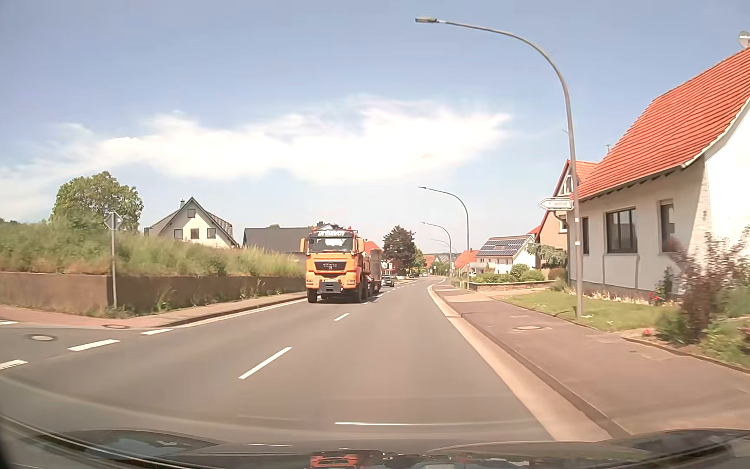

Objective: Follow the waypoints while adhering to traffic rules and regulations

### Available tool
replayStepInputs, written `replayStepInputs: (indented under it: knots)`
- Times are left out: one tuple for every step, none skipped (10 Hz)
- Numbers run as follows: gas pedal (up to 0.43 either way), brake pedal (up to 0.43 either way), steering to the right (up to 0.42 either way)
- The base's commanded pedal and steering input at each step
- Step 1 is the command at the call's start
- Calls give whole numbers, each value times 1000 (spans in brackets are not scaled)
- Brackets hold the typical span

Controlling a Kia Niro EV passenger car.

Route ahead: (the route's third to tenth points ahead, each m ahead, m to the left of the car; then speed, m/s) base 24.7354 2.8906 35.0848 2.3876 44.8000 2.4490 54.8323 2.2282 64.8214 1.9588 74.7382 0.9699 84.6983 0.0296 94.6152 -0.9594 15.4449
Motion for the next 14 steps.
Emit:
replayStepInputs:
  knots:
    - [130,0,4]
    - [130,0,4]
    - [130,0,4]
    - [130,0,4]
    - [130,0,4]
    - [130,0,4]
    - [130,0,4]
    - [130,0,4]
    - [130,0,4]
    - [130,0,4]
    - [130,0,4]
    - [130,0,4]
    - [130,0,3]
    - [130,0,3]
